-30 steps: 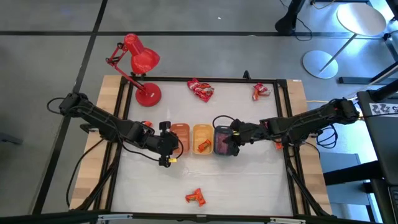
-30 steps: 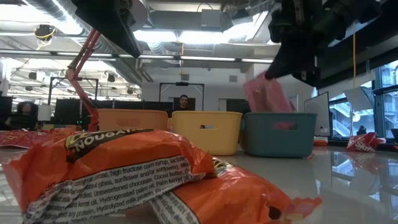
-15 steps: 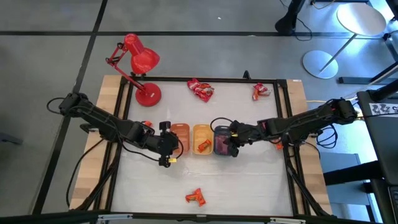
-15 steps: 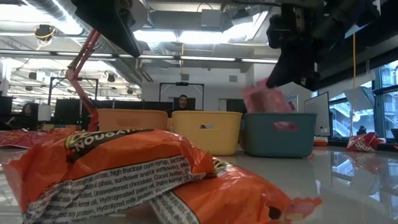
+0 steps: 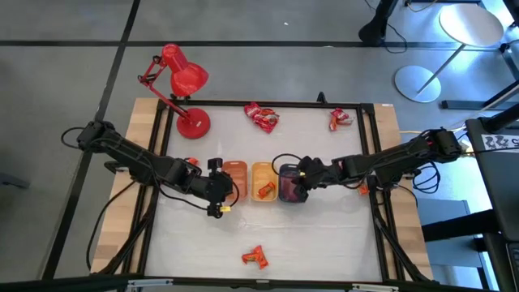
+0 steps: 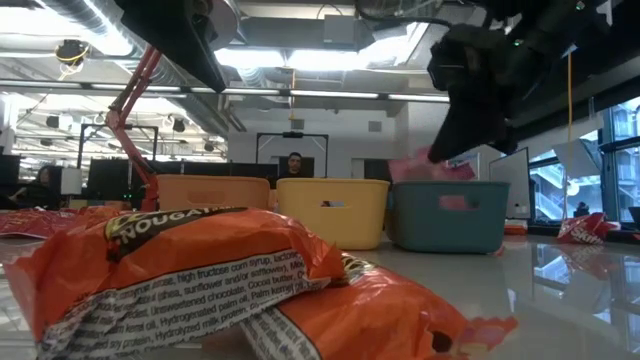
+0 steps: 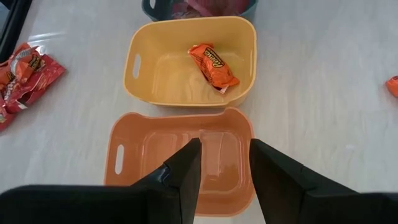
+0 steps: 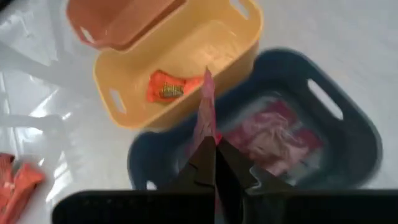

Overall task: Sort candy
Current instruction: Put the pink candy into the blue bin, then put the orange candy into the yellow bin

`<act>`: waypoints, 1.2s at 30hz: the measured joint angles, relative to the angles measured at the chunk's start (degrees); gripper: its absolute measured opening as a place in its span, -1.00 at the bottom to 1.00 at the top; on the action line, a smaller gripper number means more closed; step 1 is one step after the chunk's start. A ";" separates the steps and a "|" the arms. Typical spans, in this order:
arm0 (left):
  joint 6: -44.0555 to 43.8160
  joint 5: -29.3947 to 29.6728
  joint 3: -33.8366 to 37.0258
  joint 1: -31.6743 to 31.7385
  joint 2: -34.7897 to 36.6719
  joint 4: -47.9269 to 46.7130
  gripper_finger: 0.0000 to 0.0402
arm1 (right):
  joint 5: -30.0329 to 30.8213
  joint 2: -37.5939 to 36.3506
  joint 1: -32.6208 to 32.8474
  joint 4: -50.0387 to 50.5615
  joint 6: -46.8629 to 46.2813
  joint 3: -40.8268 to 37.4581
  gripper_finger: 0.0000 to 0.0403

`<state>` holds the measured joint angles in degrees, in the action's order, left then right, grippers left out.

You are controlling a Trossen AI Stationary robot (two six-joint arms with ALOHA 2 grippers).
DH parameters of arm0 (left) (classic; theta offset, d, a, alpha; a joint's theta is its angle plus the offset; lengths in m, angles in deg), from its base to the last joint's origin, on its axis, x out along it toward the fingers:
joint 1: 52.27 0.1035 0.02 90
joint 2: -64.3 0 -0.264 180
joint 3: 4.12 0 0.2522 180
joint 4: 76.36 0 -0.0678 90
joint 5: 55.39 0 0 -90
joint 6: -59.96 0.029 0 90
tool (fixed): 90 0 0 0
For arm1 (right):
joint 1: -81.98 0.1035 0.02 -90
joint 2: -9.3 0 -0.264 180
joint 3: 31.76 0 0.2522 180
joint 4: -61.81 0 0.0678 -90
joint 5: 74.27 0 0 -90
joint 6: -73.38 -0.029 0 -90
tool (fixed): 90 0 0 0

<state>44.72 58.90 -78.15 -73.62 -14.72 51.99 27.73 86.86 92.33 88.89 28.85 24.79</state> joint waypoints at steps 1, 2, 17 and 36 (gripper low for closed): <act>0.01 0.00 0.00 0.00 0.00 0.00 -0.37 | 0.84 0.13 0.00 0.62 0.02 0.00 -0.97; -0.01 0.01 0.00 0.00 0.00 0.01 -0.37 | 1.38 0.13 0.00 1.11 -0.04 -0.04 -0.95; -1.28 -0.01 0.00 0.00 0.00 0.00 -0.37 | 7.07 0.52 0.00 4.04 -0.17 -0.04 -0.32; -2.37 -0.01 0.00 -0.04 0.00 -0.21 -0.37 | 5.98 -4.20 0.17 21.83 -0.17 12.87 -0.18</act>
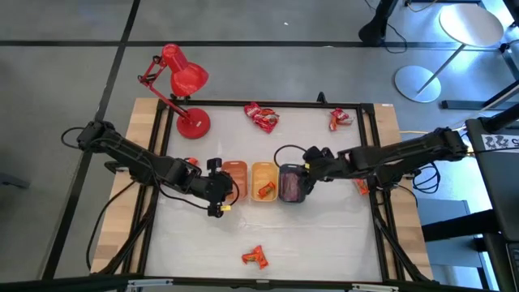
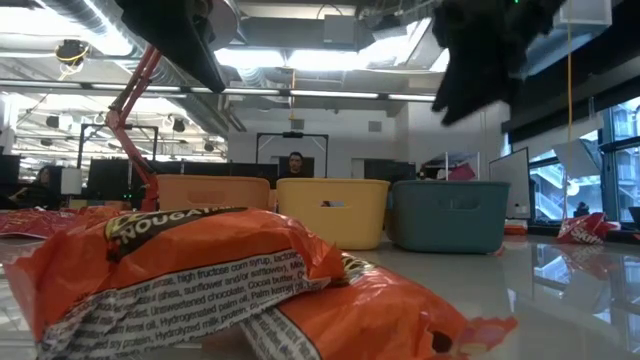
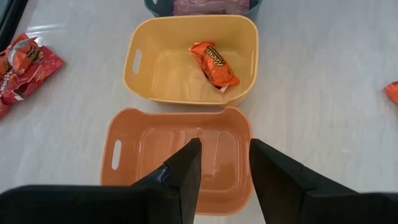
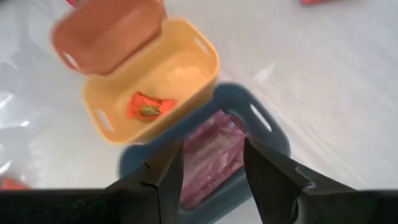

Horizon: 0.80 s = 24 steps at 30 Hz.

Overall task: Sort candy
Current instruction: Put the orange candy into the yellow bin

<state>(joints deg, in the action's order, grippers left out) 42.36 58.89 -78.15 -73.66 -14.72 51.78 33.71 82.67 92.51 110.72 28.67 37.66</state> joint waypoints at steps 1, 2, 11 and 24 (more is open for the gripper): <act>0.00 0.02 0.00 0.00 0.00 -0.01 -0.37 | 0.02 -0.21 0.00 0.93 -0.02 1.29 -0.18; 0.00 0.02 0.00 0.00 0.00 0.00 -0.37 | 0.01 -0.33 0.14 1.37 -0.02 2.34 -0.18; 0.46 0.01 0.00 0.00 0.00 -0.15 -0.37 | 8.91 -0.35 11.61 -0.38 -0.15 4.53 -0.18; -9.00 -4.46 -0.75 4.02 0.10 -6.71 -0.37 | 27.54 0.48 29.53 -3.10 -0.14 3.61 -0.18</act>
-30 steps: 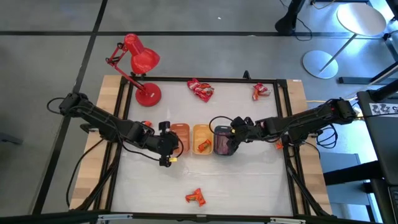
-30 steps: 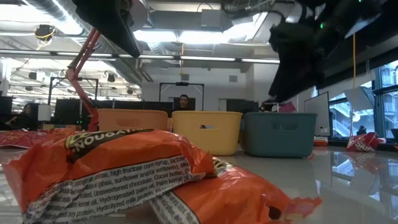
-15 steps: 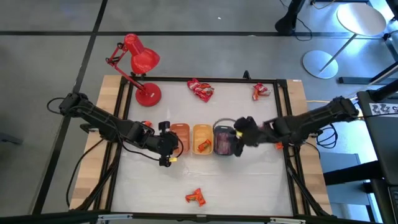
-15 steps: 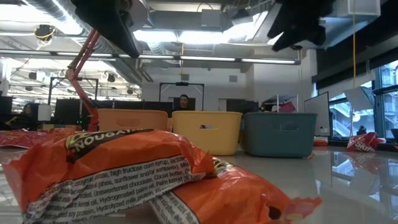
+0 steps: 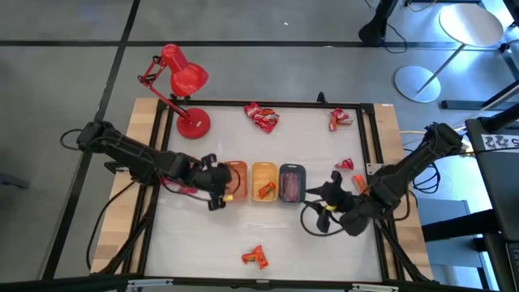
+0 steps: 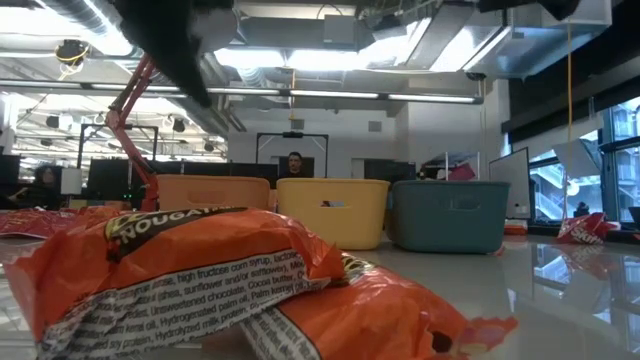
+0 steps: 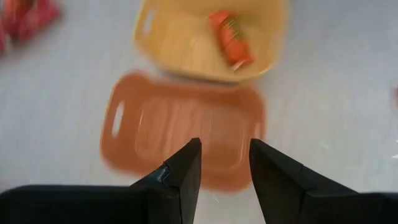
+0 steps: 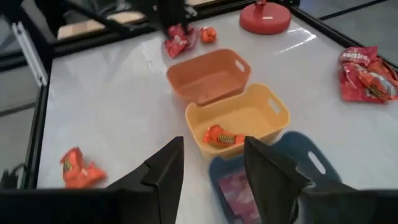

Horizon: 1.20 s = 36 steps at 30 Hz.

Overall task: Sort candy
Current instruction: Put the orange candy into the yellow bin

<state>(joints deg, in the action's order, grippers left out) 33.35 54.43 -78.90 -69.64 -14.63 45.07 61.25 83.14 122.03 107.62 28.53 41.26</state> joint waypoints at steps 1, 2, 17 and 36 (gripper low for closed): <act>-1.95 -0.66 -0.06 0.89 0.06 -1.83 -0.37 | 0.03 0.00 0.35 -0.20 -0.10 -0.70 -0.18; -3.47 -0.89 -0.06 1.65 0.06 -3.95 -0.37 | 0.04 -0.02 0.63 -0.78 -0.19 -1.55 -0.18; -13.55 -3.72 -0.06 12.79 0.06 -27.46 -0.37 | -0.16 0.02 1.26 -9.89 1.50 -12.60 -0.18; -8.43 -7.69 1.34 31.25 0.06 -31.10 -0.37 | -4.13 0.02 1.25 -13.30 3.27 -12.87 -0.18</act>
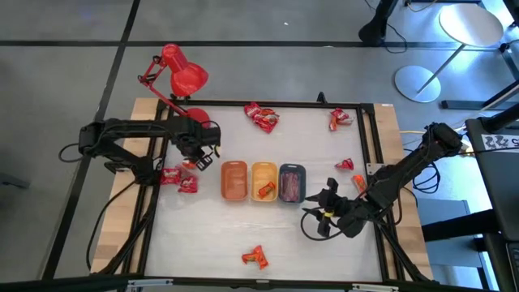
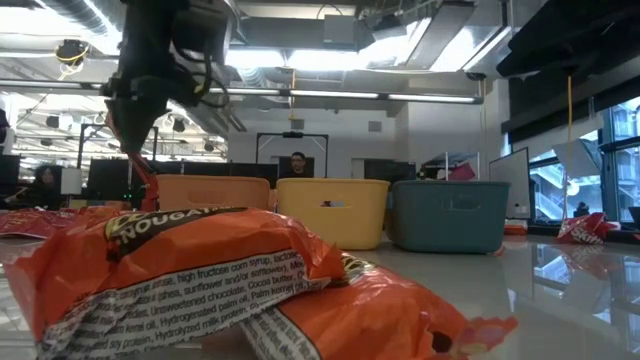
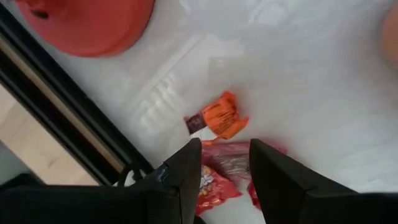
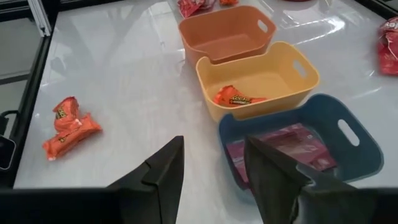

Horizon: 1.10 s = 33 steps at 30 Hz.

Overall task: Sort candy
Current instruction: Put the orange candy into the yellow bin

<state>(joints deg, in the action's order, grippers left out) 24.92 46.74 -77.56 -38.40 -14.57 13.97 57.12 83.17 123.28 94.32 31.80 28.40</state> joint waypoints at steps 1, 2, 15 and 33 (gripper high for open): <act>0.42 -0.15 0.68 0.53 0.00 0.01 -0.37 | 0.00 0.00 0.00 -0.20 0.00 0.00 -0.18; 0.61 -0.17 1.42 1.09 0.00 -0.03 -0.37 | 0.00 0.00 0.00 -0.37 0.01 0.00 -0.18; 5.65 -0.15 9.65 6.20 -0.04 6.05 -0.37 | -0.02 0.00 0.00 -1.34 0.07 0.00 -0.18; 4.82 -2.60 9.72 6.64 -0.22 11.64 -0.37 | -0.02 0.02 -0.02 -1.55 -0.10 0.00 -0.18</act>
<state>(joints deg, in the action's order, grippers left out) 29.74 44.13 -67.83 -31.76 -14.79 25.61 57.10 83.19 123.26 92.77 31.70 28.40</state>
